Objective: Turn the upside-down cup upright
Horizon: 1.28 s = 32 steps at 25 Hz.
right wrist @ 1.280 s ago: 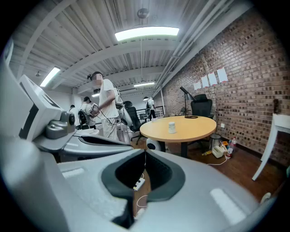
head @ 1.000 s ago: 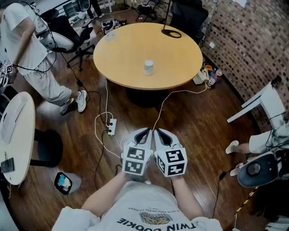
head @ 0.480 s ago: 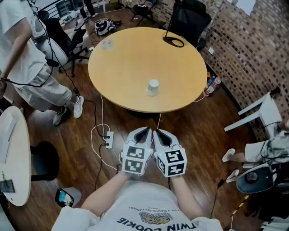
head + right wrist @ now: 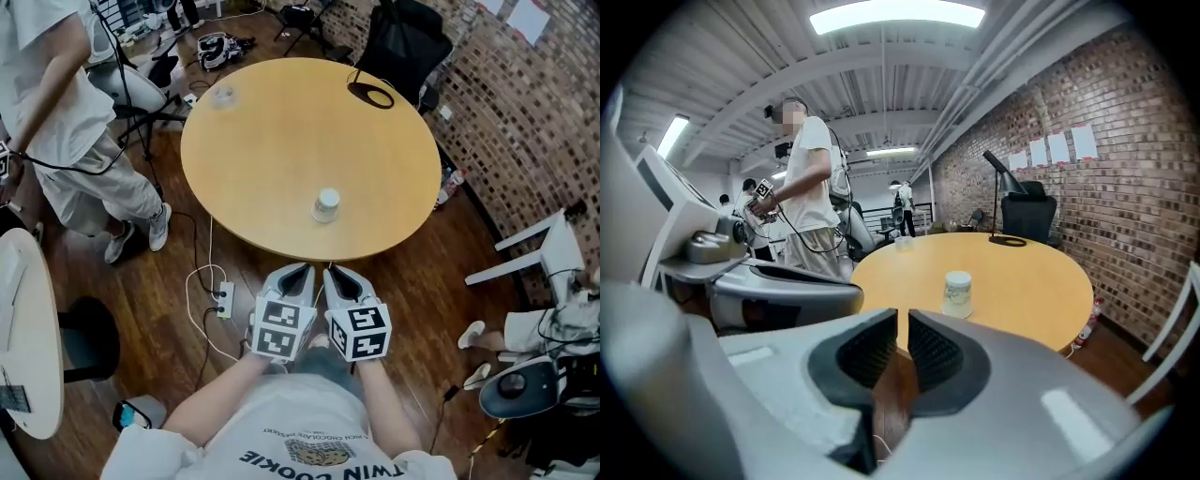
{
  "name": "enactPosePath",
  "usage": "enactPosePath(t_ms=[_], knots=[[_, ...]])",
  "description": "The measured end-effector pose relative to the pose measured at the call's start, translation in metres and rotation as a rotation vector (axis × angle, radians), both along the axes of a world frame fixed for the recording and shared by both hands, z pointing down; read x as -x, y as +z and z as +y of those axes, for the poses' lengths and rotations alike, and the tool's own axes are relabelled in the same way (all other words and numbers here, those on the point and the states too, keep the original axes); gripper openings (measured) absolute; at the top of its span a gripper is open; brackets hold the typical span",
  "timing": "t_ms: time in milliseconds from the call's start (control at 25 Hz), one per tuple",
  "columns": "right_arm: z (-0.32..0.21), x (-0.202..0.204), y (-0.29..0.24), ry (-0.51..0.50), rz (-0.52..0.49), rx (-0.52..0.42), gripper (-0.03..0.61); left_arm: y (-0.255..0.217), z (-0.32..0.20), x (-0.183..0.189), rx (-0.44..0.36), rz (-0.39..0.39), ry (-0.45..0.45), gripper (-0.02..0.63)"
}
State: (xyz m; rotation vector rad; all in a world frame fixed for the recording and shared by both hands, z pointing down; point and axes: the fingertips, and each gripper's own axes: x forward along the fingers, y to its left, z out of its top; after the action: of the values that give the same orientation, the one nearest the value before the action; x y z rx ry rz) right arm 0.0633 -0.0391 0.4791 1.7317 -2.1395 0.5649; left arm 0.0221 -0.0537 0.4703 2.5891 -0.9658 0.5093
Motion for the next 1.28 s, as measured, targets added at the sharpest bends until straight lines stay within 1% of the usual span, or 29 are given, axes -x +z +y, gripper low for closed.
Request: enactPosePath(t_ms=[120,280,440,520,720,840,1000,1280], knots=[[-0.022,-0.009,0.007,-0.014,0.016,0.011,0.043,0.004,-0.016,-0.006,0.007,-0.004,-0.01,0.003],[-0.059,-0.026,0.02,-0.048,0.023,0.02,0.085,0.011,-0.044,-0.016,0.013,-0.02,-0.055,0.003],[-0.092,-0.04,0.039,-0.085,0.036,0.05,0.152,0.017,-0.074,-0.027,0.022,-0.044,-0.103,0.003],[-0.11,-0.046,0.047,-0.107,0.05,0.062,0.174,0.017,-0.09,-0.034,0.019,-0.049,-0.122,0.003],[-0.16,-0.074,0.062,-0.099,0.05,0.056,0.238,0.021,-0.129,-0.052,0.016,-0.078,-0.161,0.003],[-0.182,-0.081,0.077,-0.119,0.055,0.071,0.269,0.024,-0.146,-0.055,0.018,-0.091,-0.181,0.003],[-0.195,-0.081,0.099,-0.165,0.064,0.101,0.287,0.03,-0.159,-0.056,0.024,-0.107,-0.203,0.003],[-0.204,-0.073,0.12,-0.229,0.105,0.124,0.285,0.04,-0.17,-0.047,0.042,-0.126,-0.235,0.003]])
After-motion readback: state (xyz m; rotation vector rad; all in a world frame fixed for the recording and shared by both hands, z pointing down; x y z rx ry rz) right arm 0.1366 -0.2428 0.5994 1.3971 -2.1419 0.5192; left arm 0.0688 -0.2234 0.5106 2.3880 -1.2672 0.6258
